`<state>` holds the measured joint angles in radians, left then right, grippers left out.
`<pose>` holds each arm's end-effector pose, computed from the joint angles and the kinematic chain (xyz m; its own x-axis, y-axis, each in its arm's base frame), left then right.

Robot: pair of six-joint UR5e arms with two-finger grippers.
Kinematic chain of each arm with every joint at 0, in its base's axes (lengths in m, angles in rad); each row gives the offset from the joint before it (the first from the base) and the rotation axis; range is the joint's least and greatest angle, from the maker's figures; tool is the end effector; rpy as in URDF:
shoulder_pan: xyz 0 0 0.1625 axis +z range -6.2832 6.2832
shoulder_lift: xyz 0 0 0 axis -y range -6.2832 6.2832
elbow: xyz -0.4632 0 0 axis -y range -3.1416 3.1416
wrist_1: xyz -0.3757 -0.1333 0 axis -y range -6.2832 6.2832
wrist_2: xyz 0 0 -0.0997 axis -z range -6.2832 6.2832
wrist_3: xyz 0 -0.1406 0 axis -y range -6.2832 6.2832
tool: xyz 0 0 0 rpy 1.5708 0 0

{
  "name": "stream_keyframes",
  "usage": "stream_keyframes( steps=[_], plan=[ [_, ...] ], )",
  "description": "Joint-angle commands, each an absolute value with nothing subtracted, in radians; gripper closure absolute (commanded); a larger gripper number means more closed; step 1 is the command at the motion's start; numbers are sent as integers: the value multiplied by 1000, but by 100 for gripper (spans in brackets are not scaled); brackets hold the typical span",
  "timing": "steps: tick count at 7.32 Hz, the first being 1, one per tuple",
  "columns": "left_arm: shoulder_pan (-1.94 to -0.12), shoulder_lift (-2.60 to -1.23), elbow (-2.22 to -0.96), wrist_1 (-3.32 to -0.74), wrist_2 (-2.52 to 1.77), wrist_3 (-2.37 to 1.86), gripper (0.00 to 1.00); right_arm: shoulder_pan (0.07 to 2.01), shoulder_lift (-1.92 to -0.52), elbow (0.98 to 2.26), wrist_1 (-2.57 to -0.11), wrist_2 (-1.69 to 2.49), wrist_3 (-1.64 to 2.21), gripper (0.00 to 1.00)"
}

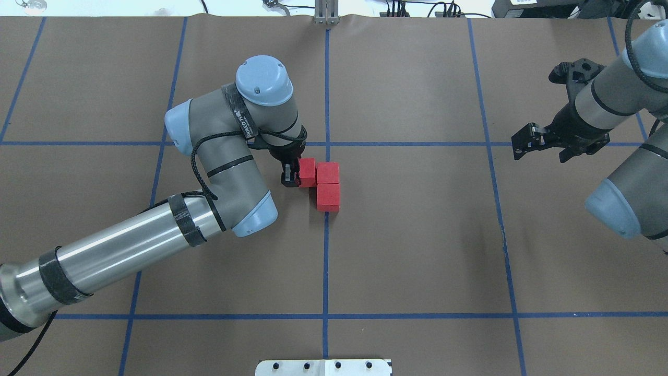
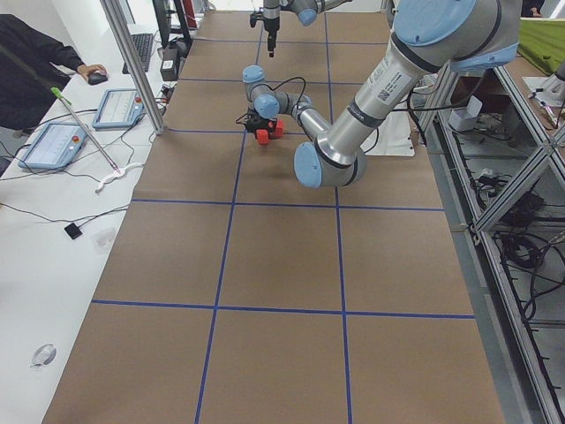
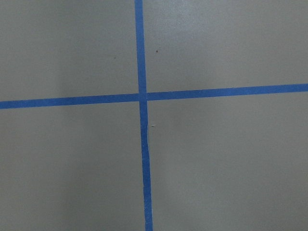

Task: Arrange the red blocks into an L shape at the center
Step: 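Lower the red cube next to the pair and open the left gripper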

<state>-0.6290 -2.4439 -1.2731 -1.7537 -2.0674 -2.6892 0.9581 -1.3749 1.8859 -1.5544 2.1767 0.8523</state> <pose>0.6302 -0.5405 0.2768 0.0297 -0.9995 0.0105 0.6383 0.0109 -0.7697 -0.2798 -0.4905 0.4828 0.7082 0.0667 0.7028 -0.0550 0.9977 -0.0392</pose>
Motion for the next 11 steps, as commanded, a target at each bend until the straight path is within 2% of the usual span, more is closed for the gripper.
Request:
stream_keyframes(
  steps=[1,6,7,8,11],
  plan=[
    [-627,-2444,-1273,-1753,-2069,-2691,100,959,-1376,1885,-1551,2177,853,0],
    [-624,-2444,-1273,-1753,-2069,-2691,100,959,-1376,1884,-1551,2177,851,0],
    [-621,-2442,-1273,-1753,-2071,-2691,96,959,-1376,1884,-1551,2177,853,0],
    [-620,-2442,-1273,-1753,-2071,-2698,1,959,-1376,1884,-1551,2177,853,0],
    [-618,-2445,-1276,-1753,-2071,-2730,0,959,-1376,1885,-1551,2177,854,0]
  ],
)
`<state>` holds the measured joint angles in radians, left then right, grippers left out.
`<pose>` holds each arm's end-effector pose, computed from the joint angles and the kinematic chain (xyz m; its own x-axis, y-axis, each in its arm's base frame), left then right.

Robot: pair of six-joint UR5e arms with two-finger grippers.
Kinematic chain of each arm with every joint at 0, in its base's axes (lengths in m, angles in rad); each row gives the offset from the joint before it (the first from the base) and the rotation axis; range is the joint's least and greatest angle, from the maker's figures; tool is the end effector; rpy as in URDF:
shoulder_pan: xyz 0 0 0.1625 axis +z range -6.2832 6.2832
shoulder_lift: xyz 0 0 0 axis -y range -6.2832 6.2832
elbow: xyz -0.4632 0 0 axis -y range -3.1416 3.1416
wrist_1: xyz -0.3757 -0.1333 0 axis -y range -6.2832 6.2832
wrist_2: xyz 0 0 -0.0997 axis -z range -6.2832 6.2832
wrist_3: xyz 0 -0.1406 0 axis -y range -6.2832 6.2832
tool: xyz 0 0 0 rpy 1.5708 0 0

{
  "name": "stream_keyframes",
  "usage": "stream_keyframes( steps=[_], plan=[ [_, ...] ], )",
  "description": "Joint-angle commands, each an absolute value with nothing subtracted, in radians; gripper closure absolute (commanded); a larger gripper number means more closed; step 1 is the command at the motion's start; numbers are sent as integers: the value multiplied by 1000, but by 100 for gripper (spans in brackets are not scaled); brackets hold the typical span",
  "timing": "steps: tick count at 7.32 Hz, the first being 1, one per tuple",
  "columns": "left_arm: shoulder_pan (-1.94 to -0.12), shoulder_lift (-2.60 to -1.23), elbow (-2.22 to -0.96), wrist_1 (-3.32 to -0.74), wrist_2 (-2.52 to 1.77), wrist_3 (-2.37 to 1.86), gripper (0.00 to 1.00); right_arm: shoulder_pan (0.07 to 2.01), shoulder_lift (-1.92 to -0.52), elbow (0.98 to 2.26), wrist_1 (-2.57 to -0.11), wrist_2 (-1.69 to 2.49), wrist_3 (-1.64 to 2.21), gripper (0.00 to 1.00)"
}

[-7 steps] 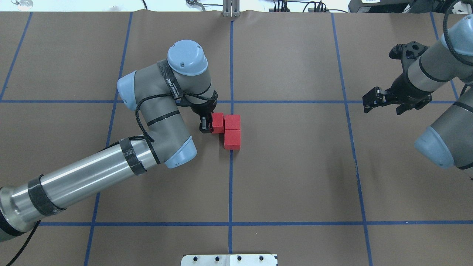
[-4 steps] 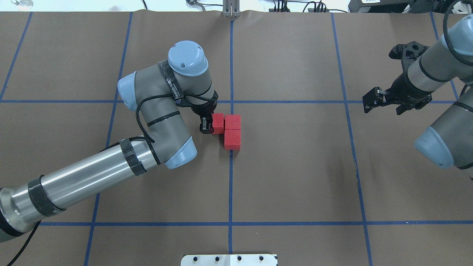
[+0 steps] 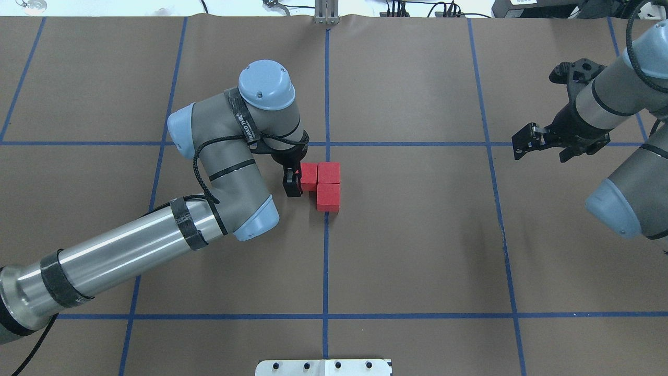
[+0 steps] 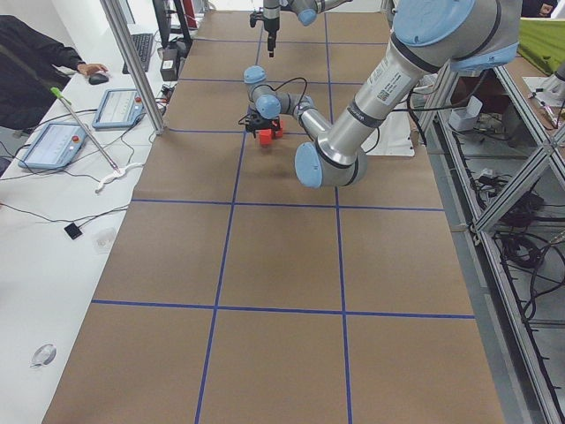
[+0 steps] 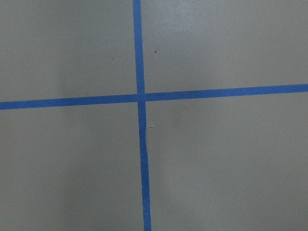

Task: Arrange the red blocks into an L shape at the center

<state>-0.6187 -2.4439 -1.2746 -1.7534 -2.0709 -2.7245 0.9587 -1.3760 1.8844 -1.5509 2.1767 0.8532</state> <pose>0.6356 -0.5334 0.2760 0.0199 -0.9990 0.0390 0.6373 -0.0174 -0.7704 -0.2795 -0.4907 0.4836 0.7078 0.0675 0.7032 -0.0563 0.9977 -0.0391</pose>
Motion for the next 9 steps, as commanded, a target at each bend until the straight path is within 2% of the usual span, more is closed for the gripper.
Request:
stream_keyframes(
  steps=[1,3,4,5,8,9],
  plan=[
    [-618,-2445,-1279,-1753,-2072,-2729,0,959,-1374,1887,-1551,2177,854,0],
    [-644,-2416,-1365,-1749,-2164,-2715,0,959,-1376,1891,-1551,2177,854,0],
    [-666,-2358,-1444,-1750,-2171,-2708,0,959,-1377,1891,-1549,2178,851,0],
    [-695,-2271,-1553,-1749,-2184,-2633,0,962,-1378,1893,-1549,2178,847,0],
    [-835,-1873,-1907,-1718,-2214,-2143,0,1014,-1382,1890,-1551,2184,835,0],
    [-895,-1755,-1943,-1720,-2214,-1911,0,1035,-1393,1890,-1551,2187,831,0]
  ],
)
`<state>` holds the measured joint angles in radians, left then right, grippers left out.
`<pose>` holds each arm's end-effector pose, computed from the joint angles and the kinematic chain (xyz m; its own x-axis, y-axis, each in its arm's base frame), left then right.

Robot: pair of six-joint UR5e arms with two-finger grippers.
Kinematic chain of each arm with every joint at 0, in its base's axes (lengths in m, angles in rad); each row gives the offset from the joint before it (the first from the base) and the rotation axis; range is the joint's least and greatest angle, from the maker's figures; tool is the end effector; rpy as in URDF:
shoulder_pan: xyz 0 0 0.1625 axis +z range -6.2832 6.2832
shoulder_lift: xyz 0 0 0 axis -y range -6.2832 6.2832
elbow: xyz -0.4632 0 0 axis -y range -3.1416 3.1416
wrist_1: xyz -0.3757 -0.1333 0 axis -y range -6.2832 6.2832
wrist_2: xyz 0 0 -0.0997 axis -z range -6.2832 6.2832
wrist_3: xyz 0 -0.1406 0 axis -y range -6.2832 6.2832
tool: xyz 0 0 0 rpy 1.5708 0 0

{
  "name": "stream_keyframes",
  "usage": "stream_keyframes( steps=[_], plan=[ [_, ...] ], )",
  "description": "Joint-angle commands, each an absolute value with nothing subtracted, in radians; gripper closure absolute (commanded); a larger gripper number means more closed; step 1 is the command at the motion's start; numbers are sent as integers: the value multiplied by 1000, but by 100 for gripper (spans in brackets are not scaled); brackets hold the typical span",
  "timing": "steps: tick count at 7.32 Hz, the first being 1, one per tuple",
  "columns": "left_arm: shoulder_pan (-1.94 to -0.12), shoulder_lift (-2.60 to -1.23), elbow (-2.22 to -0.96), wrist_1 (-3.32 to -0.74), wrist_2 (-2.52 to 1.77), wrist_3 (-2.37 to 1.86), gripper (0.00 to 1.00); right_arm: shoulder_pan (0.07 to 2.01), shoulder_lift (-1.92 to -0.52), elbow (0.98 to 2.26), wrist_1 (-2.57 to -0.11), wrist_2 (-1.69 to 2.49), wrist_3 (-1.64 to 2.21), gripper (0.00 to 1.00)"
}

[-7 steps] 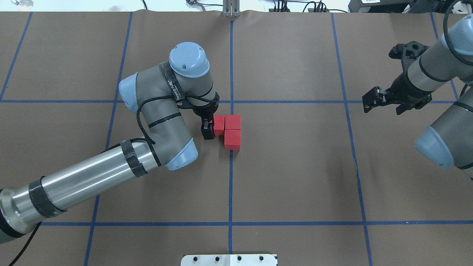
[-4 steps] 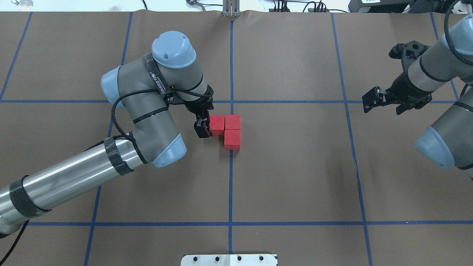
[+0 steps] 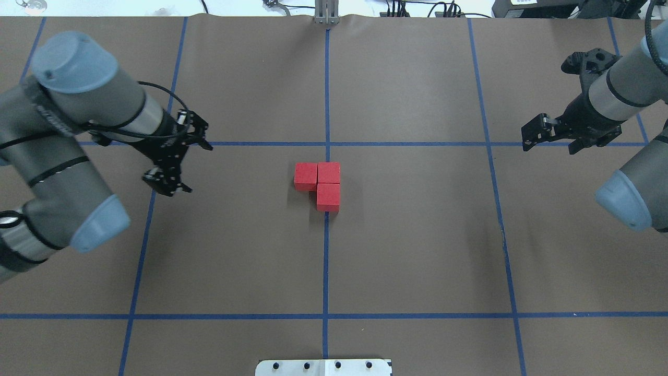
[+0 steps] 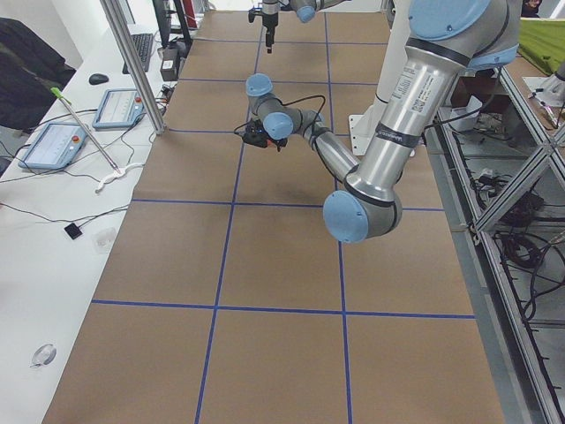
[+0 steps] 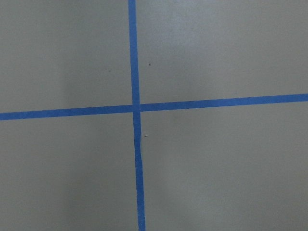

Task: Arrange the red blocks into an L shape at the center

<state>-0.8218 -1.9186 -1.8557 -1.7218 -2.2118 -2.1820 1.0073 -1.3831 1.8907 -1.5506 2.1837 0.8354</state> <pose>0.3800 -0.4810 0.3852 0.2231 -0.9154 -0.3350 0.5221 0.4024 -0.7520 -0.2542 -0.5004 0.4841 0.7023 0.0842 0.7069 -0.0885 0.9956 -0.0307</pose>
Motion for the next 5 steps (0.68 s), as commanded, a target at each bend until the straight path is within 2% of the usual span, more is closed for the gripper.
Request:
stream_keyframes(
  steps=[1,3,5],
  plan=[
    [-970,-1682,-1944,-1721,-2214,-1691,0,1072,-1402,1885,-1552,2190,762,0],
    [-1137,-1556,-1942,-1727,-2217,-1211,0,1150,-1457,1876,-1558,2192,610,0],
    [-1263,-1517,-1916,-1721,-2273,-929,0,1228,-1506,1824,-1555,2264,450,0]
  ],
)
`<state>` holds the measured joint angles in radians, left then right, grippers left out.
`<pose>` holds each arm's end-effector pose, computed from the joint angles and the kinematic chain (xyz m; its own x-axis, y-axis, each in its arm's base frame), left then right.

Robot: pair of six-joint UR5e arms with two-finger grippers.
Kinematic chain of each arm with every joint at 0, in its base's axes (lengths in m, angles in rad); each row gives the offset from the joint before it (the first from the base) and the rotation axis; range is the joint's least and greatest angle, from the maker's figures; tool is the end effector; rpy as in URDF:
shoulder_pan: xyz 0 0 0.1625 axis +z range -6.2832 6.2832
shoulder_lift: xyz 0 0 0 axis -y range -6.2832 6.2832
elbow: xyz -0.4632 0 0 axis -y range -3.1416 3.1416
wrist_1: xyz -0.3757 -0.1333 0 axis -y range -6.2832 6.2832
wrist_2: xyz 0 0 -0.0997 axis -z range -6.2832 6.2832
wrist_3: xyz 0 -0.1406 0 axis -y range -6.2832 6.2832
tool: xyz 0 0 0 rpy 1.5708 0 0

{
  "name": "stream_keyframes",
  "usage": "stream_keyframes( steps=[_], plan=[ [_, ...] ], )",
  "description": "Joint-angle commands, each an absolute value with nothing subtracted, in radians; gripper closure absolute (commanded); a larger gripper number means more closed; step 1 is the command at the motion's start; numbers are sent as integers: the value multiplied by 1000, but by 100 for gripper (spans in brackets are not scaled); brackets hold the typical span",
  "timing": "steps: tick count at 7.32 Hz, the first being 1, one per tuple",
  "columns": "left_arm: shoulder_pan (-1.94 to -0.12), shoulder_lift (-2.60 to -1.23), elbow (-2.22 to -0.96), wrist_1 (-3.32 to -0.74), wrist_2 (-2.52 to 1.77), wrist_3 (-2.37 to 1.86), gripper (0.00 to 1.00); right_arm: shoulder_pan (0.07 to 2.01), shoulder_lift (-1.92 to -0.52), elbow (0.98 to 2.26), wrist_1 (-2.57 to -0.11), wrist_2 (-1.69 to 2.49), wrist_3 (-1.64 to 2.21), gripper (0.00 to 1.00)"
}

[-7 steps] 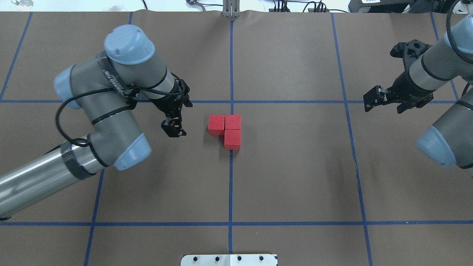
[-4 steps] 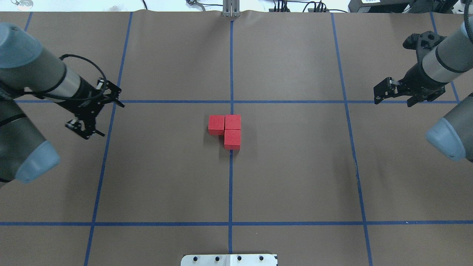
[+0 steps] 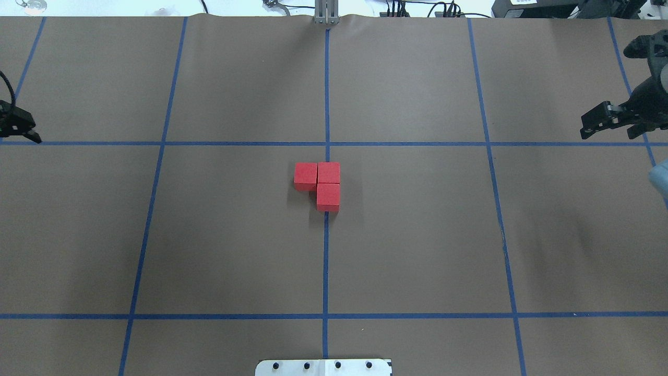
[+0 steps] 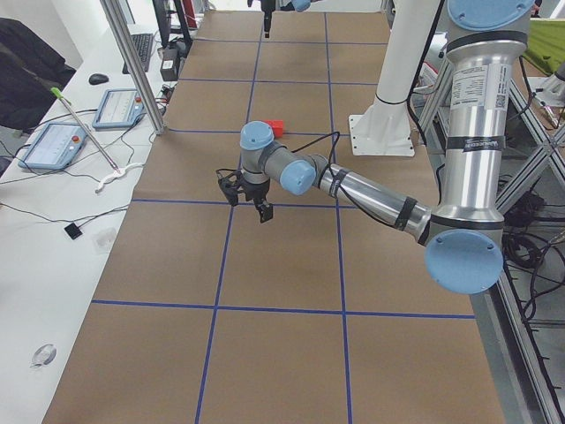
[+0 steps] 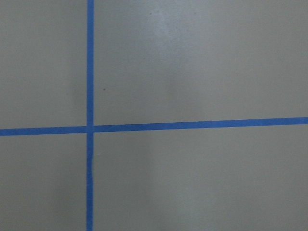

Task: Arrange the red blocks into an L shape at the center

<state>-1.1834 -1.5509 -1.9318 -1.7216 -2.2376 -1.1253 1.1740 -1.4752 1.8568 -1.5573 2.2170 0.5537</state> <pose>0.1403 -0.4665 0.5502 0.5664 -0.4920 -0.6611 0.4135 0.8636 -0.2884 -0.1592 -0.5059 0.5489 0.7377 0.0034 0.6751 -0.0367 0.9987 0.0351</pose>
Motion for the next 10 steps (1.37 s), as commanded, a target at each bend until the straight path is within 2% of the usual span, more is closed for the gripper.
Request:
stream_keyframes(
  steps=[1,5,7,10],
  plan=[
    [-1313,-1500,-1896,-1721,-2276,-810,0,1283,-1509,1790,-1557,2298,364,0],
    [-1431,-1485,-1835,-1720,-2281,-504,0,1382,-1517,1730,-1560,2322,244,0],
    [-1480,-1489,-1754,-1720,-2283,-373,0,1402,-1520,1720,-1562,2324,218,0],
    [-1528,-1500,-1681,-1721,-2410,-351,0,1413,-1511,1671,-1554,2356,190,0]
  ],
)
